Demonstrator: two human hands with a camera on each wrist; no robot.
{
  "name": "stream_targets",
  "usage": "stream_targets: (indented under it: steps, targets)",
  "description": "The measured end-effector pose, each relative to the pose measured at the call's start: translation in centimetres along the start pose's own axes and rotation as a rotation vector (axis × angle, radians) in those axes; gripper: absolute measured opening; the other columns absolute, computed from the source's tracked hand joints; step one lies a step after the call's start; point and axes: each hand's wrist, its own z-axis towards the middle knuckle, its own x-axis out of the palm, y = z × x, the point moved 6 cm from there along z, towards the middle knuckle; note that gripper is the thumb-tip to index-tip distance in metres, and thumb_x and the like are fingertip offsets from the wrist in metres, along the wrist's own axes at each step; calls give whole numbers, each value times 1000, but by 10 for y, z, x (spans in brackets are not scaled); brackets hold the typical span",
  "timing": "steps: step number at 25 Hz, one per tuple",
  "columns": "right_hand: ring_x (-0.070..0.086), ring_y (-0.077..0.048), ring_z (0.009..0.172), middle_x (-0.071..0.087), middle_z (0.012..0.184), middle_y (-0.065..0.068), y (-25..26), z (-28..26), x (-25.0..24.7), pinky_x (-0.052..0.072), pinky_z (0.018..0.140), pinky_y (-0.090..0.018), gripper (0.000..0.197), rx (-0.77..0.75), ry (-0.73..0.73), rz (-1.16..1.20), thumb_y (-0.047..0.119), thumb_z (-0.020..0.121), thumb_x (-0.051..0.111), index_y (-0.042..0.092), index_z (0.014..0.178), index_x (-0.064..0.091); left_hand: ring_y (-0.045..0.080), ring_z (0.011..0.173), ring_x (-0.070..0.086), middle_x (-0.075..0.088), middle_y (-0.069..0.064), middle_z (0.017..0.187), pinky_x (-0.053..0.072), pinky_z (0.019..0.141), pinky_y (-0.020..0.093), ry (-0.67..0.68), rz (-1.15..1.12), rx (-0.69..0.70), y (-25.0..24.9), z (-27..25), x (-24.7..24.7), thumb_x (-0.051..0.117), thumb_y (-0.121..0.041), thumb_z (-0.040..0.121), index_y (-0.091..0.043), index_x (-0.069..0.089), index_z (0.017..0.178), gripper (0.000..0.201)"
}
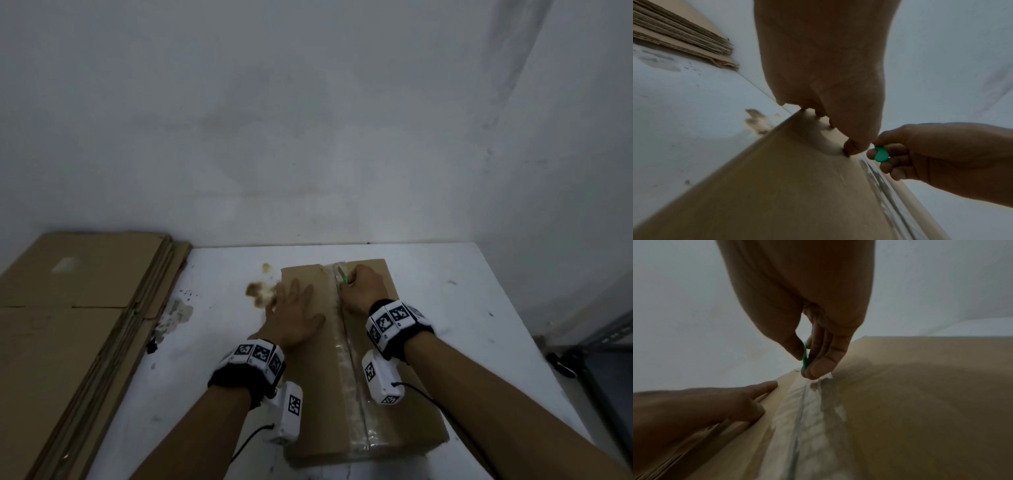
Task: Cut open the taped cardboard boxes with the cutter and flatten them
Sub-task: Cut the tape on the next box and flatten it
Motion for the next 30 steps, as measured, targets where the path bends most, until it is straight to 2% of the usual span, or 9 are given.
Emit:
stream_targets:
  steps: [3, 7, 9, 11, 13, 17, 21, 25, 30]
  targets:
    - [59, -31, 94, 59, 100, -13, 7, 14, 7, 50, 81, -36, 11, 8, 5, -26, 14, 92, 59, 9, 94, 50, 32, 146, -31, -29, -1, 162, 1, 118, 60, 59, -11, 5, 2, 5, 7, 35, -53, 103, -30, -8, 158, 74]
    - [50, -26, 83, 54, 92, -12, 14, 22, 12, 42, 71, -32, 11, -27, -20, -85, 10, 91, 57, 8, 88, 46, 32, 144, -36, -31, -2, 161, 3, 118, 62, 98, -59, 14, 5, 9, 10, 35, -51, 103, -30, -9, 158, 73]
    - [52, -28, 86, 58, 95, -15, 17, 20, 12, 42, 71, -32, 14, -53, -38, -92, 10, 91, 56, 11, 83, 45, 32, 143, -38, -32, -2, 160, 3, 119, 62, 118, -72, 27, 6, 10, 9, 35, -50, 104, -30, -10, 158, 73]
    - [56, -30, 95, 59, 101, -14, 18, 16, 13, 39, 74, -28, 28, -61, -11, -155, 10, 91, 57, 18, 71, 38, 33, 142, -39, -33, -2, 160, 1, 119, 62, 132, -71, 31, 5, 10, 9, 34, -50, 104, -29, -11, 157, 73]
    - [59, -31, 100, 55, 97, -13, 17, 15, 15, 38, 74, -27, 36, -54, 22, -205, 11, 91, 58, 22, 67, 32, 33, 141, -40, -34, -2, 159, 0, 119, 62, 141, -67, 25, 5, 9, 9, 33, -50, 104, -29, -12, 157, 73]
    - [58, -32, 96, 57, 95, -14, 17, 7, 15, 38, 71, -28, 15, -68, 40, -275, 13, 91, 58, 13, 86, 45, 32, 142, -39, -34, -3, 160, 1, 119, 61, 147, -75, 16, 4, 11, 10, 33, -50, 104, -30, -12, 157, 72]
    - [54, -28, 81, 44, 71, -1, 21, -5, 13, 40, 65, -28, 24, -89, 81, -310, 7, 86, 61, 14, 79, 39, 31, 143, -37, -32, -5, 160, 3, 118, 63, 151, -70, -6, 6, 15, 12, 31, -49, 104, -32, -11, 157, 70]
    - [54, -22, 74, 50, 76, -3, 13, -22, 17, 41, 56, -25, 23, -25, 153, -263, 15, 82, 69, 12, 95, 49, 33, 144, -35, -30, 0, 162, 3, 119, 62, 140, -34, -25, 8, 17, 13, 31, -47, 105, -30, -10, 158, 69]
    - [49, -14, 66, 50, 77, -1, -10, -58, 18, 40, 49, -23, 31, 5, 253, -275, 25, 80, 74, 13, 76, 45, 35, 142, -39, -34, 3, 160, -4, 119, 60, 187, -33, -18, 4, 14, 8, 34, -44, 104, -27, -13, 157, 74]
